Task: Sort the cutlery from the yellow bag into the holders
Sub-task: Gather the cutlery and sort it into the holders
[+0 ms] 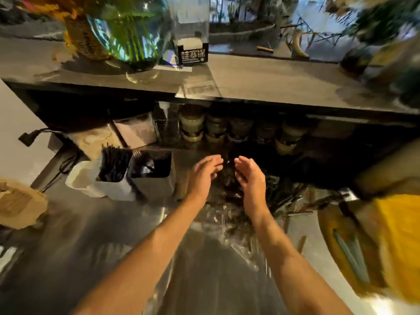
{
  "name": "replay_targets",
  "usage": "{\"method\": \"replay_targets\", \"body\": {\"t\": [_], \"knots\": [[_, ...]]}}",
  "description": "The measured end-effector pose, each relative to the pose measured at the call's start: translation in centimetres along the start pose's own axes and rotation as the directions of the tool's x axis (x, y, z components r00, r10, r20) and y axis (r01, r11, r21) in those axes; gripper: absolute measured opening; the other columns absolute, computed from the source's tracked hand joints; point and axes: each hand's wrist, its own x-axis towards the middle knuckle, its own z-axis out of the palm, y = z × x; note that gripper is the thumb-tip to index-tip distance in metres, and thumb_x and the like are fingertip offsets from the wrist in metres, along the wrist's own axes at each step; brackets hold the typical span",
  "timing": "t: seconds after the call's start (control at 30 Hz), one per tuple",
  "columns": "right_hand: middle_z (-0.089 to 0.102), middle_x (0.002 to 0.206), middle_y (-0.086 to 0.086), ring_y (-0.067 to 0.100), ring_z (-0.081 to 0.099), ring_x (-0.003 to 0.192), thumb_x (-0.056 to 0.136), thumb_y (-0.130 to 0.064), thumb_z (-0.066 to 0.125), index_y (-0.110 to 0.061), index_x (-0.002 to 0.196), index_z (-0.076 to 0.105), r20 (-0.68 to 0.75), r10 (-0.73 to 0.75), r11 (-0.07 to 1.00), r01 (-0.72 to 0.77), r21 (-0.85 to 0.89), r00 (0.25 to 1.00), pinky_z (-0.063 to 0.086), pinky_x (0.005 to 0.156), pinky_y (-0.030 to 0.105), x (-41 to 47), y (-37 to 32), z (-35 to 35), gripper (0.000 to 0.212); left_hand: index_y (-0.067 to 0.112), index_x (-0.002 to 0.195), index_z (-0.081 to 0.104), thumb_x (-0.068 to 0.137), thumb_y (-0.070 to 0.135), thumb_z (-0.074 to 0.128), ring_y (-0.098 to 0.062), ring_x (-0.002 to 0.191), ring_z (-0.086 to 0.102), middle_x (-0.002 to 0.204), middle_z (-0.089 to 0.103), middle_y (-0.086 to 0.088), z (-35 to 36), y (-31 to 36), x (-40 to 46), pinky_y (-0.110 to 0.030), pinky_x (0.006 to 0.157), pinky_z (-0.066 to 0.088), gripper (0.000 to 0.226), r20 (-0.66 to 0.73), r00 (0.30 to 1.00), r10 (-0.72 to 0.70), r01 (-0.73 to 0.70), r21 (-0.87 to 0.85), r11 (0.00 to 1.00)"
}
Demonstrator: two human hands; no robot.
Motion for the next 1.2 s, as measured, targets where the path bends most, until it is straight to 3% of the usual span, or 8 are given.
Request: {"method": "replay_targets", "body": {"t": [0.2,0.3,0.47,0.6,0.73,0.83,1.0,1.2], "knots": [[0.062,0.121,-0.002,0.009,0.058,0.109,0.104,-0.037,0.047,-0.024,0.109,0.065,-0.177,0.171,0.980,-0.185,-0.068,0.969,0.043,0.092,0.025,2.3,1.6,-12.0,0.023,0.021,0.111,0.065,0.090,0.037,0.050,-0.005,0.108,0.061,0.115,0.067,0.005,7.9,-5.0,-1.1,-0.023,0.092,0.041,0.030,0.037,0.991,-0.126,0.126,0.000,0.992],[0.061,0.112,-0.006,0.012,0.056,0.105,0.097,-0.046,0.055,-0.027,0.116,0.060,-0.270,0.237,0.956,-0.273,-0.103,0.933,0.046,0.101,0.035,3.0,2.6,-16.2,0.028,0.015,0.127,0.064,0.096,0.031,0.046,-0.006,0.118,0.055,0.128,0.064,0.003,10.0,-6.8,-0.8,-0.015,0.090,0.038,0.039,0.040,0.994,-0.097,0.092,0.109,0.990],[0.062,0.115,0.005,0.026,0.059,0.103,0.095,-0.043,0.054,-0.006,0.121,0.061,-0.436,0.397,0.877,-0.474,-0.080,0.808,0.045,0.078,0.036,2.8,3.8,-20.5,0.046,0.006,0.132,0.060,0.104,0.030,0.043,-0.016,0.127,0.049,0.132,0.059,-0.003,12.5,-9.6,0.2,-0.029,0.108,0.035,0.040,0.064,0.984,-0.168,0.139,0.321,0.937],[0.068,0.117,0.013,0.029,0.065,0.102,0.093,-0.047,0.056,-0.007,0.129,0.058,-0.353,0.610,0.770,-0.636,0.052,0.709,0.049,0.082,0.035,3.4,6.2,-21.3,0.053,0.011,0.133,0.057,0.090,0.056,0.022,-0.030,0.126,0.051,0.134,0.058,-0.011,13.2,-11.2,0.7,-0.041,0.105,0.037,0.071,0.076,0.983,-0.167,0.052,0.757,0.651],[0.068,0.105,0.010,0.020,0.063,0.084,0.095,-0.039,0.060,-0.009,0.118,0.060,-0.241,0.681,0.723,-0.687,0.074,0.691,0.047,0.072,0.031,4.4,6.6,-19.9,0.038,0.017,0.134,0.055,0.092,0.056,0.015,-0.033,0.119,0.054,0.129,0.060,-0.011,13.1,-13.3,0.3,-0.044,0.098,0.040,0.070,-0.067,0.996,-0.062,0.090,0.851,0.518],[0.065,0.098,0.009,0.018,0.059,0.075,0.092,-0.037,0.067,-0.010,0.116,0.060,-0.244,0.683,0.713,-0.701,0.020,0.688,0.042,0.053,0.029,6.1,6.4,-18.4,0.037,0.013,0.133,0.055,0.099,0.051,0.017,-0.026,0.108,0.054,0.117,0.059,-0.007,12.4,-14.4,0.0,-0.038,0.094,0.041,0.064,-0.131,0.986,-0.101,0.165,0.756,0.633],[0.072,0.108,0.014,0.028,0.071,0.089,0.076,-0.037,0.083,-0.007,0.122,0.063,-0.226,0.688,0.707,-0.707,-0.004,0.690,0.055,0.055,0.030,6.9,9.0,-15.6,0.059,0.036,0.090,0.066,0.102,0.040,0.041,-0.023,0.109,0.059,0.111,0.066,0.000,10.9,-15.4,1.5,-0.038,0.102,0.043,0.028,-0.133,0.935,-0.330,0.355,0.304,0.884],[0.074,0.102,0.013,0.030,0.072,0.093,0.075,-0.038,0.081,-0.007,0.111,0.067,-0.278,0.633,0.765,-0.639,0.078,0.723,0.057,0.091,0.047,5.9,10.7,-14.3,0.050,0.015,0.145,0.045,0.108,0.026,0.032,-0.014,0.127,0.049,0.133,0.056,-0.004,9.7,-14.5,0.8,-0.028,0.105,0.036,0.041,0.092,0.902,-0.422,0.413,0.103,0.905]]}}
